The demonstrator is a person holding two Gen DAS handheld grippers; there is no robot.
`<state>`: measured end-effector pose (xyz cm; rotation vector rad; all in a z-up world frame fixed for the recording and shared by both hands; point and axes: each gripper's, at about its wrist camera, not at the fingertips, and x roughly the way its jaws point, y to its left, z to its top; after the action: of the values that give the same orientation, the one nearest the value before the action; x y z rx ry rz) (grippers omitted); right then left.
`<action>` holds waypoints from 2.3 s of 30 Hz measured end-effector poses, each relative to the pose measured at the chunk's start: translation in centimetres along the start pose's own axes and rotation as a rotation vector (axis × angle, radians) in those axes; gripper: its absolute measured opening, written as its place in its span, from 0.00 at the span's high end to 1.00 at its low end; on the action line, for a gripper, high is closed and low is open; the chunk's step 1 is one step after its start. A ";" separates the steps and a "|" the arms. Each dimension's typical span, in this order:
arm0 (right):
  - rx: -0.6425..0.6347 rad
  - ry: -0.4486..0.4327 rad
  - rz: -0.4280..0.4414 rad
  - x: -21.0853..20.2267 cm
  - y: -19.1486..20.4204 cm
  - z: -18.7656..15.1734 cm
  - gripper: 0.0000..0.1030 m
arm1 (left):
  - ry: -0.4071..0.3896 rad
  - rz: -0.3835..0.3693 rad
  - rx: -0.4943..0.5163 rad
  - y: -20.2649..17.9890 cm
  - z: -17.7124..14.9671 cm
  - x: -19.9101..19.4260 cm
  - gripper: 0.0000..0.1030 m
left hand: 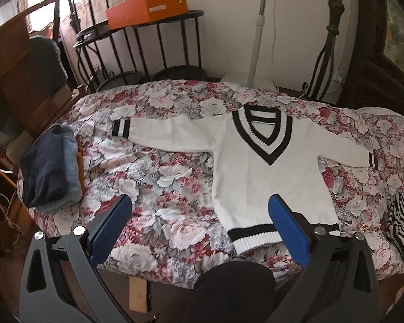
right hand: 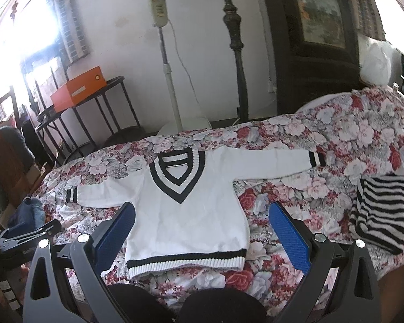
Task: Fold small clothes
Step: 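Move the right tool to the sweater cuff and grasp it, then fold the gripped sleeve across the sweater body with the right tool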
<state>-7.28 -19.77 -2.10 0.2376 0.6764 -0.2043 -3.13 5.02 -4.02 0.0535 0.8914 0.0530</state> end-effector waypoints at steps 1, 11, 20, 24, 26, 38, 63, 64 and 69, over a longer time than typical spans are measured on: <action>0.006 0.003 -0.001 0.2 -0.4 -0.2 0.03 | 0.008 0.001 -0.005 0.0 0.2 -0.1 0.04; 0.071 0.003 -0.031 0.4 -4.4 -1.0 0.03 | 0.080 -0.016 0.017 -1.1 -0.2 0.5 0.04; 0.262 0.067 -0.021 8.1 -11.4 1.3 0.03 | 0.185 0.012 0.060 -4.3 1.8 7.8 0.04; 0.507 0.049 0.043 13.1 -16.6 2.4 0.03 | 0.222 0.024 0.076 -6.2 3.6 12.6 0.04; 0.626 0.024 0.063 15.3 -19.2 2.8 0.03 | 0.236 0.031 0.073 -7.0 4.9 15.0 0.04; 1.090 -0.122 0.074 29.2 -33.1 0.7 0.36 | 0.272 0.059 0.042 -11.9 9.4 28.0 0.04; 1.090 -0.029 -0.046 39.0 -36.2 -0.8 0.94 | 0.351 0.071 0.163 -15.5 7.7 34.0 0.04; 1.088 -0.037 -0.043 38.8 -36.1 -0.6 0.94 | 0.353 0.069 0.160 -15.5 7.8 34.1 0.04; 0.939 -0.061 -0.014 37.1 -33.4 2.9 0.94 | 0.353 0.055 0.144 -15.2 9.8 35.0 0.04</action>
<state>13.97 -56.50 -28.61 1.1205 0.4806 -0.5345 26.85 -8.00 -26.08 0.2077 1.2454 0.0507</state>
